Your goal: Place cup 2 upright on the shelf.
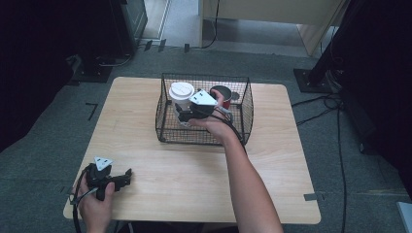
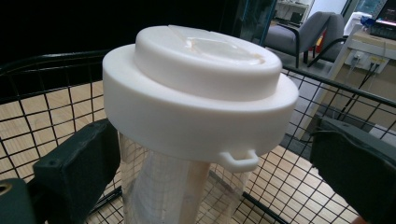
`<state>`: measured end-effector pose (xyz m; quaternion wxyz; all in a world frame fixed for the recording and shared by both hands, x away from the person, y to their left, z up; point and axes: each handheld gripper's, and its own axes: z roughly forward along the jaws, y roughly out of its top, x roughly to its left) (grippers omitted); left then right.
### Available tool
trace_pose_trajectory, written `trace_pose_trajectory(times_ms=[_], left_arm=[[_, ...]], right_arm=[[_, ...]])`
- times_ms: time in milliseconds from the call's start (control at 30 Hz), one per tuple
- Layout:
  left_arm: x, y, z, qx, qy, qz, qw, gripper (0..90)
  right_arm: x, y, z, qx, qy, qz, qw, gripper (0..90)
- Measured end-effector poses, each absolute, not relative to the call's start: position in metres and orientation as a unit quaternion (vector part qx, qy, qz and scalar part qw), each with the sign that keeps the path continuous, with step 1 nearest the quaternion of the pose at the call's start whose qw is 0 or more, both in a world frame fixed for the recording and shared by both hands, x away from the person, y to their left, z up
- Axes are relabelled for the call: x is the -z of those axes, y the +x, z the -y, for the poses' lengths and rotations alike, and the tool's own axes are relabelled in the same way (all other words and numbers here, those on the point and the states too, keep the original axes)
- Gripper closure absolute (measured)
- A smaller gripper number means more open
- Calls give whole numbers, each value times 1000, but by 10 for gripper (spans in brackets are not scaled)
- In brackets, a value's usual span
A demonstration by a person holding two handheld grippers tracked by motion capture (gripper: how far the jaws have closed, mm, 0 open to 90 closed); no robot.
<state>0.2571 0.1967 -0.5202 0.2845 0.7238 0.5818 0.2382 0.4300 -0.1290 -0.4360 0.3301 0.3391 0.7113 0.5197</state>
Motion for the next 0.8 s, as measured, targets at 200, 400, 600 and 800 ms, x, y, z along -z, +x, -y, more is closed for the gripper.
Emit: trace_pose_trajectory(times_ms=[200,400,600,800], left_arm=[[520,257,-197,-238,724,-582,284,0],[520,257,-197,-238,724,-582,284,0],[520,257,-197,-239,723,-582,285,0],[520,257,-197,-239,723,-582,285,0]], right_arm=[[433,427,136,-514,330,-710,349,22],[430,426,146,-506,325,-712,362,22],[422,424,154,-513,326,-704,368,24],[421,422,160,-509,321,-708,369,24]])
